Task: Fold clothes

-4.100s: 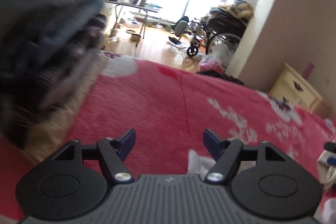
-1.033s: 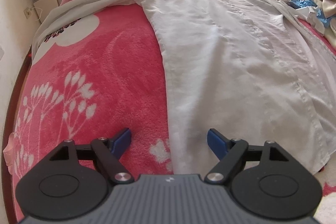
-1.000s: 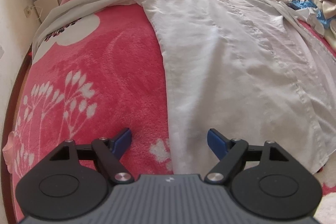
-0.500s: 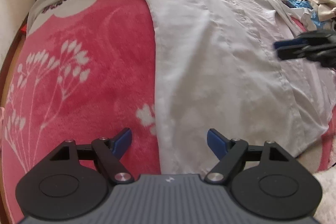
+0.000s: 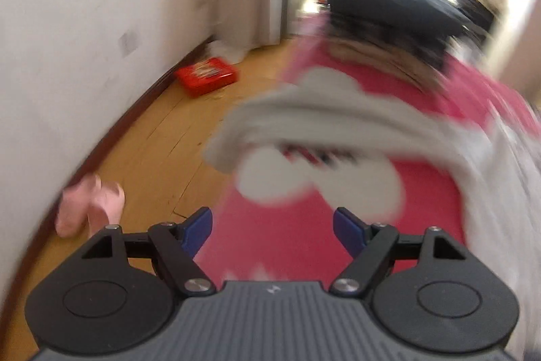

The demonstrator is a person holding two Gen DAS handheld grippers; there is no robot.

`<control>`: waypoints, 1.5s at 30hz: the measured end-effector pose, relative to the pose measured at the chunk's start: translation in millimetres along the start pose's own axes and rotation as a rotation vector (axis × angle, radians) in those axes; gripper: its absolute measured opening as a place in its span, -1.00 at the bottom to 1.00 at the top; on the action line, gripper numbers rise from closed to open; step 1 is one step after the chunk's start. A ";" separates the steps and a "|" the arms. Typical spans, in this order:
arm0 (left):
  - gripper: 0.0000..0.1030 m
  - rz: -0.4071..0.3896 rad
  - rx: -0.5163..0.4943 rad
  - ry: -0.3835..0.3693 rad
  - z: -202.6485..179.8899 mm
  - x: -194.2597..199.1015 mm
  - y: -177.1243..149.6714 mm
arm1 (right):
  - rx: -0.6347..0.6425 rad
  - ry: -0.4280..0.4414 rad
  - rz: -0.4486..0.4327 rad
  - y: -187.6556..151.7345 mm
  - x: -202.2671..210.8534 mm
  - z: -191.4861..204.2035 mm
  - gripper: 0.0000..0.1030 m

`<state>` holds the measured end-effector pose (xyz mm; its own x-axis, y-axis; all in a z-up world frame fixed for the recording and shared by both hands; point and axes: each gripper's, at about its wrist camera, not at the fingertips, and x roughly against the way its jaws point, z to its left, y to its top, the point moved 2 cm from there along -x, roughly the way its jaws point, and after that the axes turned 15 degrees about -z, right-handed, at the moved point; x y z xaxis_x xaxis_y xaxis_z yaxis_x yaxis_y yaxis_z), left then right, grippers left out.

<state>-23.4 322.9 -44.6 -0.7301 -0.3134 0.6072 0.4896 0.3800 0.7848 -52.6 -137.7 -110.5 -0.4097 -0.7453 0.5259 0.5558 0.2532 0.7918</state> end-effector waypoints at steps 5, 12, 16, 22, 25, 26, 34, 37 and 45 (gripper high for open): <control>0.53 0.045 0.304 0.029 43.0 -66.8 23.0 | 0.052 -0.003 -0.019 21.5 7.6 11.7 -0.15; 0.50 0.145 0.677 0.031 90.2 -127.9 3.5 | 0.148 0.041 -0.183 117.8 -11.1 18.6 -0.15; 0.49 0.204 0.839 0.005 106.1 -154.5 -18.9 | 0.274 0.073 -0.235 166.1 -67.4 33.2 -0.15; 0.49 0.236 1.019 -0.035 124.5 -185.5 -37.6 | 0.562 0.111 -0.173 189.1 -182.8 72.7 -0.20; 0.44 0.246 1.041 -0.029 127.8 -200.0 -42.2 | 0.728 0.105 -0.145 186.2 -232.5 91.5 -0.23; 0.41 0.249 1.048 -0.027 128.9 -204.9 -43.8 | 0.776 0.098 -0.139 185.3 -246.2 94.8 -0.23; -0.39 0.228 1.054 -0.043 126.1 -229.1 -38.4 | 1.058 0.059 -0.064 169.7 -317.4 103.3 -0.38; -0.95 0.193 0.995 -0.033 120.1 -223.9 -27.4 | 1.083 0.033 -0.060 171.8 -323.5 102.7 -0.82; -0.98 -0.059 0.692 0.038 99.6 -131.9 51.9 | 0.907 0.041 -0.137 198.7 -286.4 91.1 -1.00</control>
<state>50.8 470.7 -96.3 -0.7227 -0.3764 0.5797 0.0237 0.8248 0.5650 109.3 182.3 -75.4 -0.3942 -0.8215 0.4119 -0.2836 0.5351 0.7957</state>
